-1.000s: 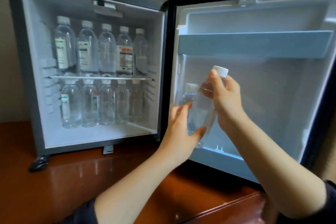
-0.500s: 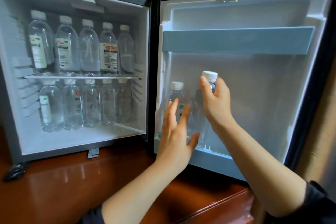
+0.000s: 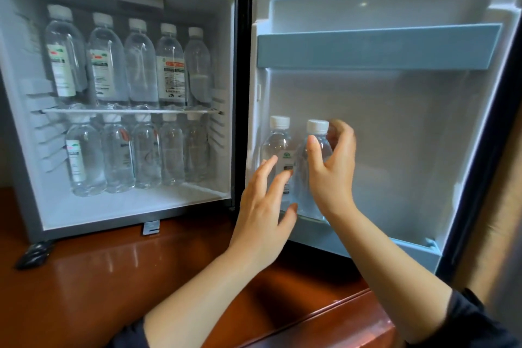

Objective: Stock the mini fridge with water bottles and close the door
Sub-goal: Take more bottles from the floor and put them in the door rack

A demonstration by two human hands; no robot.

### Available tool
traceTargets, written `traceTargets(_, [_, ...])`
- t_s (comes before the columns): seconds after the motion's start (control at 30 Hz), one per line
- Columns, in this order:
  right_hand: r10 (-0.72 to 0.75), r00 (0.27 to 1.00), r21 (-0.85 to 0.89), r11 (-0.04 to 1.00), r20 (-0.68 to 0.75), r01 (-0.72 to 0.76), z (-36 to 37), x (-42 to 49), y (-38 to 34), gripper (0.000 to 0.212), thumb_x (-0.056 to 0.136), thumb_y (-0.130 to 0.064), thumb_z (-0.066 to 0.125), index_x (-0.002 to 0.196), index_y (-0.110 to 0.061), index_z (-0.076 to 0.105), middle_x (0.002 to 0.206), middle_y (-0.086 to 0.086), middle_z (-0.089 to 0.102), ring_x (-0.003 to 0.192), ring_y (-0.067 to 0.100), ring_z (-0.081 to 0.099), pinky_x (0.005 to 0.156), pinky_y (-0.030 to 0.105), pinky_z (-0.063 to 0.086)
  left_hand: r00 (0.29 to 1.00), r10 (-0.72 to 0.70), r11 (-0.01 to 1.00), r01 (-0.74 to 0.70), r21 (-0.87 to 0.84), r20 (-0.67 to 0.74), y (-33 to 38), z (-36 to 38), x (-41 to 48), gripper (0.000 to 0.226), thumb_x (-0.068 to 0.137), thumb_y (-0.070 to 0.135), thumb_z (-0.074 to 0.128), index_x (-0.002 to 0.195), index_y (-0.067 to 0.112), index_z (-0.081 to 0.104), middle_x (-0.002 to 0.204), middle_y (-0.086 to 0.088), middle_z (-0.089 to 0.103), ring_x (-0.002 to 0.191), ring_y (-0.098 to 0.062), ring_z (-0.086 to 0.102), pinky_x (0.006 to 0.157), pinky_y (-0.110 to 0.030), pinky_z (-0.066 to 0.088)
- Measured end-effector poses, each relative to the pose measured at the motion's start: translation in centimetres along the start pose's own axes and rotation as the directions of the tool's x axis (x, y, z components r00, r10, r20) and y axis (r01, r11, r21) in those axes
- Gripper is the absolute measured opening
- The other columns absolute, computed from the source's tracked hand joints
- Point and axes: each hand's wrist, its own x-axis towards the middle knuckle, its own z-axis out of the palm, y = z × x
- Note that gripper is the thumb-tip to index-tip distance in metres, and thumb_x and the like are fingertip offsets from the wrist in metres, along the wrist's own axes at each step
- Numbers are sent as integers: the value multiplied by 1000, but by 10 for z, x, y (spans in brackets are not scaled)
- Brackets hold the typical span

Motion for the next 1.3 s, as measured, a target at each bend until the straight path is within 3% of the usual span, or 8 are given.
traceTargets(0.2, [-312,950,-134,942,-11,307,1,-15,-18,23,89,-19,50,105,-4,59,98,-5,47,90,11,44,85,9,29,999,-36,996,33,-86,-31,-4,-51,3,41,88,35,43,123,15,54,126,6,51,122,-1,39,103,-9,24])
traceTargets(0.33, [-340,919,-24,936,201,351,21,-32,-37,18,90,-23,49,91,-10,61,86,-8,51,80,7,46,75,16,36,984,-122,991,128,-40,128,-19,-99,-1,23,92,22,52,113,17,60,108,12,59,101,0,52,87,-2,34])
traceTargets(0.43, [-245,866,69,969,436,239,43,-51,-51,10,90,-25,50,86,-19,58,77,-15,52,69,2,49,67,16,40,939,-217,976,216,31,267,-34,-137,-19,14,91,24,55,103,22,62,98,10,65,88,2,58,79,-9,44])
traceTargets(0.6, [-184,557,86,977,810,196,93,-93,-79,10,91,-27,54,82,-29,57,73,-13,59,72,12,59,75,39,51,881,-401,910,351,219,252,-57,-205,-71,12,89,25,57,99,26,62,93,11,67,84,0,62,76,-11,45])
traceTargets(0.73, [-259,308,218,963,915,162,136,-136,-113,9,90,-30,54,81,-32,57,77,-11,63,73,11,56,79,42,50,764,-602,785,516,341,230,-63,-263,-124,18,91,24,54,105,20,64,92,3,68,81,-11,64,67,-10,43])
traceTargets(0.93, [-427,75,424,904,901,63,191,-214,-184,10,88,-30,53,80,-32,58,78,-9,64,78,12,60,80,44,51,553,-827,522,695,495,96,-64,-340,-211,21,90,31,54,108,24,61,96,6,67,89,-14,63,80,-30,51])
traceTargets(1.1, [-538,-87,540,842,838,-9,218,-287,-250,12,93,-33,51,83,-37,57,79,-9,62,74,10,59,74,38,53,370,-929,284,732,620,-12,-46,-400,-287,30,92,41,51,118,26,55,109,8,62,98,-9,57,88,-30,49])
traceTargets(1.3, [-635,-274,630,768,722,-116,228,-376,-320,9,93,-33,52,90,-33,60,77,-14,60,77,9,59,72,37,51,179,-968,58,839,540,-174,-7,-445,-387,28,91,32,54,115,16,58,108,0,64,98,-17,60,86,-32,48])
